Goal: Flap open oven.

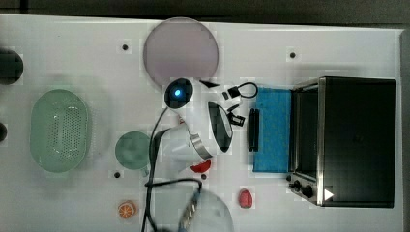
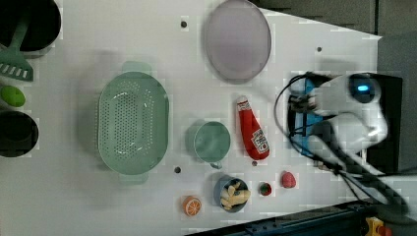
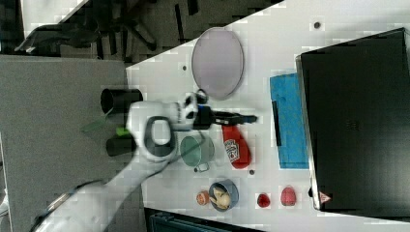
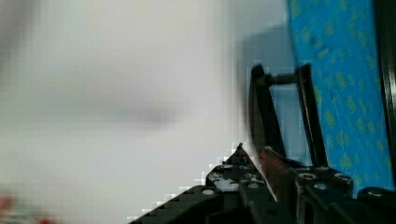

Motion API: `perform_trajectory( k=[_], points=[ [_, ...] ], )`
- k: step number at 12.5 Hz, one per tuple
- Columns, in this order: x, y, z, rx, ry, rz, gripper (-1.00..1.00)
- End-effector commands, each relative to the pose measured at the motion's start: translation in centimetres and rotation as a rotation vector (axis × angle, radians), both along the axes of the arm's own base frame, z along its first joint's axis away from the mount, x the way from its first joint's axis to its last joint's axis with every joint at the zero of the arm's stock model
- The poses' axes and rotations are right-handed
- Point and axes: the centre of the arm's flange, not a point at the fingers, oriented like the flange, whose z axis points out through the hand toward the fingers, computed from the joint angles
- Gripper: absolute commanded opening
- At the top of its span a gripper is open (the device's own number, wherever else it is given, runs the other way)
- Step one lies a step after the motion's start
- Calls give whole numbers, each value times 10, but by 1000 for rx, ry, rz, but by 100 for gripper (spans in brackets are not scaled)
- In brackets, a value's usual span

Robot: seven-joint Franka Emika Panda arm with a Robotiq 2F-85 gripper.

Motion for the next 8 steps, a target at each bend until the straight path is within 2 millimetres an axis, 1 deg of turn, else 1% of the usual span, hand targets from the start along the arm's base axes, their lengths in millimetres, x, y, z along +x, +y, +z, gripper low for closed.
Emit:
perform_trajectory(
  k=[1, 3, 5, 8],
  points=[
    [20, -15, 109, 110, -202, -179, -65],
    [16, -28, 154, 213, -260, -297, -65],
    [5, -37, 194, 296, -268, -387, -65],
    [-18, -36, 261, 343, -228, -415, -65]
  ],
)
